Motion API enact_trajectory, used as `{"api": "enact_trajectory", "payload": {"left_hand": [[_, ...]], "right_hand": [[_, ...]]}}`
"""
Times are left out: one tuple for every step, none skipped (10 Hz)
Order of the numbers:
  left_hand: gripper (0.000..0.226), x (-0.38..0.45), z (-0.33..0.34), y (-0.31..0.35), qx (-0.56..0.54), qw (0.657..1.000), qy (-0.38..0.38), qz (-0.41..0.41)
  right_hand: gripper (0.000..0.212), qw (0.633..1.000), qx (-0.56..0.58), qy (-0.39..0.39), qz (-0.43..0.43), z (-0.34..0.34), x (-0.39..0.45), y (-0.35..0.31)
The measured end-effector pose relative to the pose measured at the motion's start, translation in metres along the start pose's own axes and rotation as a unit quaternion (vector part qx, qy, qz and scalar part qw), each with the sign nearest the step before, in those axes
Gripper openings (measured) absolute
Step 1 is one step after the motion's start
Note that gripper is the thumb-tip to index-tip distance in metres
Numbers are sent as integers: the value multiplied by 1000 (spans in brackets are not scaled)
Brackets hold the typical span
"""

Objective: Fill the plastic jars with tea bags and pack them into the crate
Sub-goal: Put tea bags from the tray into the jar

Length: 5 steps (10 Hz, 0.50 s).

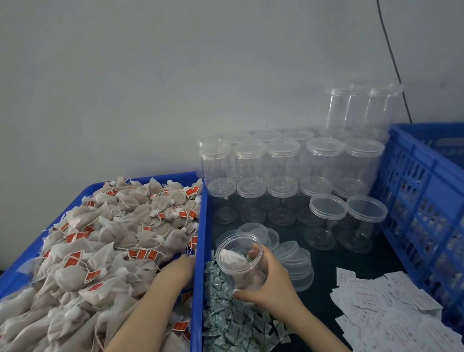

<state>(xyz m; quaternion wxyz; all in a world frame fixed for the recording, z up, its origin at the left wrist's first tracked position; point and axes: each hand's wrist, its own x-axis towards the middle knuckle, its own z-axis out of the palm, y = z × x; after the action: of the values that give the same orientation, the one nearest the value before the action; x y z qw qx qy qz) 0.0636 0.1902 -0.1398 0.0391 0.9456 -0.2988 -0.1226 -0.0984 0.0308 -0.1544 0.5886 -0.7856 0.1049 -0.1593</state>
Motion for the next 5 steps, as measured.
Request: {"api": "enact_trajectory", "payload": {"left_hand": [[39, -1, -2, 3, 24, 999, -10, -32], [35, -5, -14, 12, 20, 996, -53, -65], [32, -7, -21, 17, -21, 990, -29, -137], [27, -1, -23, 10, -3, 992, 13, -128], [28, -1, -28, 12, 44, 988, 74, -125]], "right_hand": [[79, 1000, -4, 0, 0, -3, 0, 1], [77, 1000, -8, 2, -4, -6, 2, 3], [76, 1000, -13, 1, -7, -6, 3, 5], [75, 1000, -13, -2, -7, -6, 3, 6], [76, 1000, -11, -3, -5, -3, 4, 5]]}}
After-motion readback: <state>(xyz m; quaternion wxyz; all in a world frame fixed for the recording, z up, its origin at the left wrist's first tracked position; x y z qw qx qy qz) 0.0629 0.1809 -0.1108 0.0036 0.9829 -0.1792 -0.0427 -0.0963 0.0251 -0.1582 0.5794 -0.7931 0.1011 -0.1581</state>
